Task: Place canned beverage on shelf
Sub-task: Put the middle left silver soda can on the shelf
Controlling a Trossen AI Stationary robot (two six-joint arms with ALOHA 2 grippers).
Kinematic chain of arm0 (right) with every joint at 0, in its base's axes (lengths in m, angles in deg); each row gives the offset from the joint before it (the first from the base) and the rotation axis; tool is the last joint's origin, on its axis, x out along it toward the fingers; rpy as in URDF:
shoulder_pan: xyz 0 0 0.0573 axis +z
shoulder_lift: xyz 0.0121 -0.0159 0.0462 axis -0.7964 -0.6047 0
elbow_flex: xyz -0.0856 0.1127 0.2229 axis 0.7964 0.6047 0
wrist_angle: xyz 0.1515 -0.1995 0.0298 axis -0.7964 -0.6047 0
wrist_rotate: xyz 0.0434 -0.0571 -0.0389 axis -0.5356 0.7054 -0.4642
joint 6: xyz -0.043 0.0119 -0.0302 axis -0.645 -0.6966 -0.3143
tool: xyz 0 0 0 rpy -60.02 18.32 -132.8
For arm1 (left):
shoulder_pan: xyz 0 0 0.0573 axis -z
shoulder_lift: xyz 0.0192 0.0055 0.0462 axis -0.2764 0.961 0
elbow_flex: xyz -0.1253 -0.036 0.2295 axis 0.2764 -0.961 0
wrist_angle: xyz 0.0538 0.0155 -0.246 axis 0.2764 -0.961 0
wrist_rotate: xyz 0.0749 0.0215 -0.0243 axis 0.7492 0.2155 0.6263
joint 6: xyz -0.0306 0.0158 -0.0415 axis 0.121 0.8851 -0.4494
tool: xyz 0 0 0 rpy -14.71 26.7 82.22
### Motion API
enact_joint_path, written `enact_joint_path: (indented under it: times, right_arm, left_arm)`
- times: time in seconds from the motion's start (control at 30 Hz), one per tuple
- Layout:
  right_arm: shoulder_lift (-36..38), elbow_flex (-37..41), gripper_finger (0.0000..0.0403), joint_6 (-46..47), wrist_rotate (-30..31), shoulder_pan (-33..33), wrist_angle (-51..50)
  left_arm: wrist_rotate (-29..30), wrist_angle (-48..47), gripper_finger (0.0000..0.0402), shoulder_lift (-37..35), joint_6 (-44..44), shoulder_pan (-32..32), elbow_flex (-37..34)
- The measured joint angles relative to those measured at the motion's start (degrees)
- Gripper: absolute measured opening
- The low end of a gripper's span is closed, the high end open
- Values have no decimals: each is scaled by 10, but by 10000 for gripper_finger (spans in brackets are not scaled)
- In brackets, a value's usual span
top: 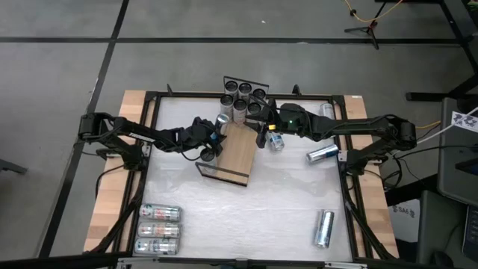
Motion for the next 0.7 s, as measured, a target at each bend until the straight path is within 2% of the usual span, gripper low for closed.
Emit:
enact_joint_path:
  times: [0.2,0.5,0.7]
  right_arm:
    - [0,0,113,0,0,0,0]
    - [0,0,113,0,0,0,0]
    - [0,0,113,0,0,0,0]
  left_arm:
    - [0,1,230,0,0,0,0]
    - [2,6,285,-1,-1,0,1]
    - [2,3,294,-1,-1,0,1]
